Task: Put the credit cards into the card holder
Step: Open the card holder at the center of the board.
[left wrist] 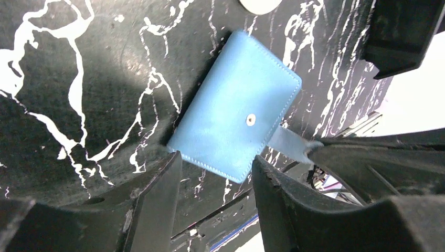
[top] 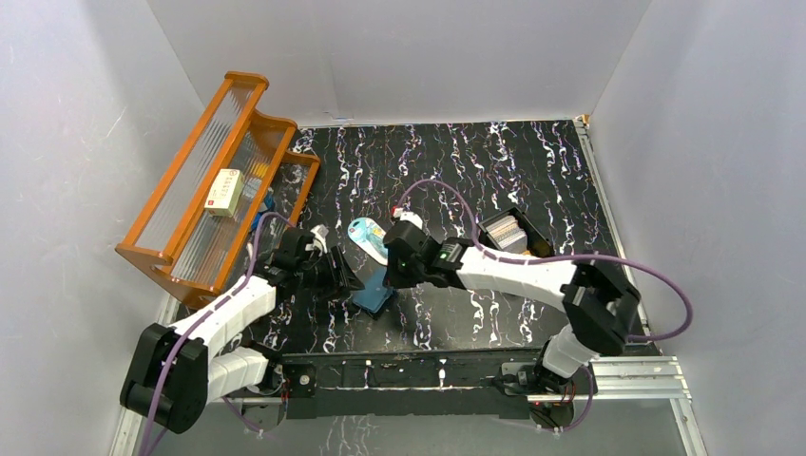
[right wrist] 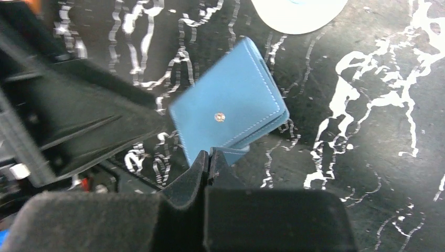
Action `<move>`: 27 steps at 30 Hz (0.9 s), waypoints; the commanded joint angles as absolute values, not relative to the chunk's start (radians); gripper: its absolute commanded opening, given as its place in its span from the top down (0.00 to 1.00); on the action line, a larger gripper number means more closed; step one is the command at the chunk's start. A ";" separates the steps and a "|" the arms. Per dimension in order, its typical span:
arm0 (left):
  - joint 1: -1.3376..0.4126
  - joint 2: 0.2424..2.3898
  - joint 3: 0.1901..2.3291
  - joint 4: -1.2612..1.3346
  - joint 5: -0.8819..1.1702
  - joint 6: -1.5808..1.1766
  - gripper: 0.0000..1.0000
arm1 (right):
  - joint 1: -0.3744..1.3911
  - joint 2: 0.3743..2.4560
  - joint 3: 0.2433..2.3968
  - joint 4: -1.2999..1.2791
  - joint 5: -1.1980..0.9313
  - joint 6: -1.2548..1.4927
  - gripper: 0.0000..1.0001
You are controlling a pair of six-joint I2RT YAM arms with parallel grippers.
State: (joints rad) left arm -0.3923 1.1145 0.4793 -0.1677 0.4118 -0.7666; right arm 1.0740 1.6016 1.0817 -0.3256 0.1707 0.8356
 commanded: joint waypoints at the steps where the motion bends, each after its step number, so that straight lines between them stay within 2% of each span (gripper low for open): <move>1: -0.396 1.078 0.536 -0.211 0.433 -0.722 0.48 | 1.047 1.511 1.036 -0.150 0.088 0.876 1.00; 5: -0.396 1.088 0.554 -0.219 0.448 -0.692 0.41 | 1.014 1.470 0.982 -0.101 0.040 0.891 1.00; 10: -0.396 1.105 0.569 -0.219 0.478 -0.672 0.38 | 0.982 1.421 0.935 -0.013 -0.041 0.913 1.00; 18: -0.396 1.098 0.568 -0.199 0.498 -0.679 0.36 | 0.951 1.414 0.918 0.089 -0.148 0.950 1.00; 27: -0.396 1.097 0.543 -0.207 0.454 -0.706 0.38 | 0.929 1.421 0.899 0.028 -0.131 0.943 1.00</move>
State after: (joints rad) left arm -0.3923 1.1110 0.5381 -0.1894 0.4538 -0.6991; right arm 0.9497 1.4487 0.9180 0.0170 -0.1326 0.9409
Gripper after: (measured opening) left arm 0.628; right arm 0.017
